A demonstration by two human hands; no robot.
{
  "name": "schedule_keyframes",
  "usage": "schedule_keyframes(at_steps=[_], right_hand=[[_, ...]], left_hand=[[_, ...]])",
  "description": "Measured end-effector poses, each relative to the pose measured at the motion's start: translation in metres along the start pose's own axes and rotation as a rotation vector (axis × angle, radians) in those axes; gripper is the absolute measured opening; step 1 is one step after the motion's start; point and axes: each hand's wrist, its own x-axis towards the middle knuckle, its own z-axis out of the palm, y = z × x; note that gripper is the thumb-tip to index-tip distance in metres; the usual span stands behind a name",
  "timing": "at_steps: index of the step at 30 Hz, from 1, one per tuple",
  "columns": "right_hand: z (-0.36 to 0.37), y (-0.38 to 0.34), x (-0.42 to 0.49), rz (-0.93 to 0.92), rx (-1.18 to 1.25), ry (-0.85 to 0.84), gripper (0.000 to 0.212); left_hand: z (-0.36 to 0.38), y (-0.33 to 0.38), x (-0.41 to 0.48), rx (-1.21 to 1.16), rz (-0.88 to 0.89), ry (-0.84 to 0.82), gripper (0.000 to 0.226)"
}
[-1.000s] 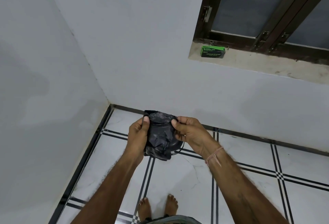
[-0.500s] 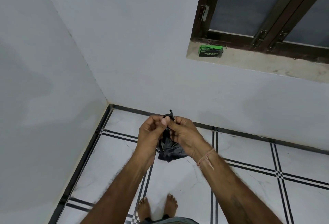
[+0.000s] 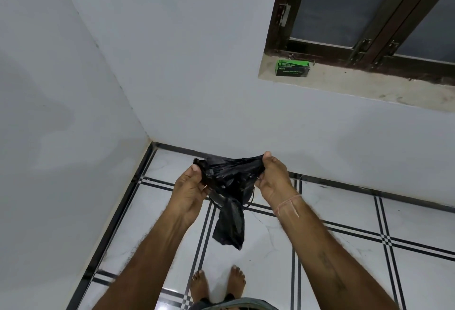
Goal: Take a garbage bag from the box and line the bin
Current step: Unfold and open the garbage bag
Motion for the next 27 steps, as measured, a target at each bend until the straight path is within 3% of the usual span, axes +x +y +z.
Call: schedule_keyframes(at_steps=[2,5,9,13,18,20,22,23,25,27], right_hand=[[0.006,-0.001,0.009,-0.042,0.011,0.06,0.035],[0.007,-0.003,0.015,-0.184,-0.085,0.023,0.039],[0.009,-0.01,0.012,-0.351,-0.27,-0.165,0.052],[0.016,-0.014,0.014,-0.391,-0.366,-0.306,0.057],[0.025,-0.016,0.017,-0.389,-0.404,-0.321,0.048],[0.023,-0.015,0.014,-0.56,-0.625,-0.16,0.032],[0.017,-0.014,-0.001,-0.685,-0.698,-0.011,0.035],[0.016,-0.013,-0.015,-0.648,-0.638,-0.054,0.041],[0.017,-0.009,-0.038,-0.393,-0.489,-0.263,0.053],[0.017,-0.004,-0.044,-0.216,-0.478,-0.366,0.052]], left_hand=[[-0.002,-0.004,-0.001,0.038,-0.025,-0.07,0.023],[-0.011,-0.006,-0.005,0.127,-0.057,-0.186,0.03],[-0.009,0.006,-0.003,0.457,-0.111,-0.228,0.068],[0.02,0.015,-0.001,0.625,-0.068,-0.401,0.05],[0.03,0.004,0.003,0.35,-0.068,-0.201,0.03],[0.034,-0.001,0.004,0.271,-0.042,-0.079,0.023],[0.037,-0.004,0.004,0.218,-0.008,0.01,0.021],[0.039,-0.005,0.003,0.189,0.0,0.032,0.022],[0.042,-0.004,0.001,0.143,-0.01,0.044,0.024],[0.042,-0.003,-0.001,0.119,-0.043,0.024,0.023]])
